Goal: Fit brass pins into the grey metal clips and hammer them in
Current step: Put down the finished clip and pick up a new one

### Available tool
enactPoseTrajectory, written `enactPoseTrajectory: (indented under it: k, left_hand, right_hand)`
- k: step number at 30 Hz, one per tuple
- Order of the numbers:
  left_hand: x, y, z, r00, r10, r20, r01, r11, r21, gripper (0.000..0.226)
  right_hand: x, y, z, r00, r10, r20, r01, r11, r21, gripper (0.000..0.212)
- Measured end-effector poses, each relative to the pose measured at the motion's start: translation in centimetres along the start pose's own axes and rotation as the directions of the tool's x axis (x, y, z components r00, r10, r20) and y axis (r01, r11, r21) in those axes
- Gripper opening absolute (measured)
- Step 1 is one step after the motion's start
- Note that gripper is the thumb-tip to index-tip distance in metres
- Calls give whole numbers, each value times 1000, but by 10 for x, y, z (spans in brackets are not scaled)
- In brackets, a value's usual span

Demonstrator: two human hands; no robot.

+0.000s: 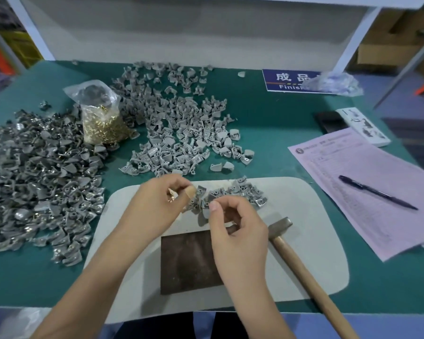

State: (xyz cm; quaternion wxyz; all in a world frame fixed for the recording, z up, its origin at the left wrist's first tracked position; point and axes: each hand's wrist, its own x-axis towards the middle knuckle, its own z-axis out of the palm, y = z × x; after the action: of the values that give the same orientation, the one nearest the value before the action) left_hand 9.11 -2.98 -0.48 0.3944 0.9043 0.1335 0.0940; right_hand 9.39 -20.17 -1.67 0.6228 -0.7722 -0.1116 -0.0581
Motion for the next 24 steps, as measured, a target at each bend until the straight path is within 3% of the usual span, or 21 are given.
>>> enactPoseTrajectory:
  k: [3,8,11,13,15,18,20,24]
  left_hand:
    - [18,-5,3,1000,7,-28,1,962,272,10]
    - [37,-6,11,996,17,86,-48,928,370,7]
    - [34,-3,12,995,86,46,-97,900,425,5]
    - [24,1,7,985,169,-35,-145,919,366,4]
    - [9,9,0,977,201,-69,-188,969,160,2]
    - [-24,22,-9,972,235,28,-234,971,-55,3]
    - [-47,28,-13,946,287,150,-277,957,-86,4]
    - [-77,30,-17,898,329,292,-348,938,14,3]
  right_hand:
    - [-1,-1,0,1000,0,23,1,1000,-6,6]
    - [1,0,1,999,-20,47,21,1000,-21,5]
    - [0,0,1,999,-17,48,18,1000,-26,7]
    - [0,-2,0,1000,-5,25,5,1000,5,8]
    - [1,-2,-2,999,34,-15,-33,997,73,8]
    - [5,-1,-12,985,174,-7,-166,949,267,7]
    - [6,0,-24,978,207,3,-198,930,310,7]
    - [-3,-1,-44,996,93,2,-92,986,138,6]
